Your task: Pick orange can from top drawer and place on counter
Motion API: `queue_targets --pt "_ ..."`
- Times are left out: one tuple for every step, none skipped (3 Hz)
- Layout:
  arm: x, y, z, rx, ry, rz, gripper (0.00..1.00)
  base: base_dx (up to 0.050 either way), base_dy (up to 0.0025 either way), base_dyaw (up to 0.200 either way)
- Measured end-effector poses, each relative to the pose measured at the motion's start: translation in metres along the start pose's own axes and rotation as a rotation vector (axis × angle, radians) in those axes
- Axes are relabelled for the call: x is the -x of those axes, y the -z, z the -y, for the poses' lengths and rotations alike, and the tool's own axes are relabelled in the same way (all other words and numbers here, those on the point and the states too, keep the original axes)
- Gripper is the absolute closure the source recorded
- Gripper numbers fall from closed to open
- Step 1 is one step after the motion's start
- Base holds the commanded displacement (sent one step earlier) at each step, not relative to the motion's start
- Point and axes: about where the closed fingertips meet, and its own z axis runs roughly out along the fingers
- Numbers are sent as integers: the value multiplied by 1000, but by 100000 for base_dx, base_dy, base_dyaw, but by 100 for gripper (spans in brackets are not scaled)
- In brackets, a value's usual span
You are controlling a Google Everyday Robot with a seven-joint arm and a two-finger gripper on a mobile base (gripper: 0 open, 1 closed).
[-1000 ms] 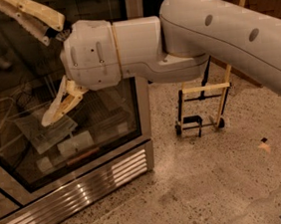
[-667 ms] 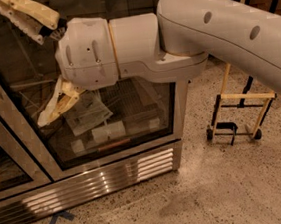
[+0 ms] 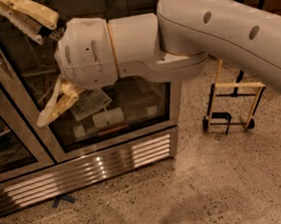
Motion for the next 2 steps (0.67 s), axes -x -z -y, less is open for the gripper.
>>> queue_targets --pt "0 0 0 0 0 0 0 -4444 -201 9169" --pt "0 0 0 0 0 0 0 0 0 0"
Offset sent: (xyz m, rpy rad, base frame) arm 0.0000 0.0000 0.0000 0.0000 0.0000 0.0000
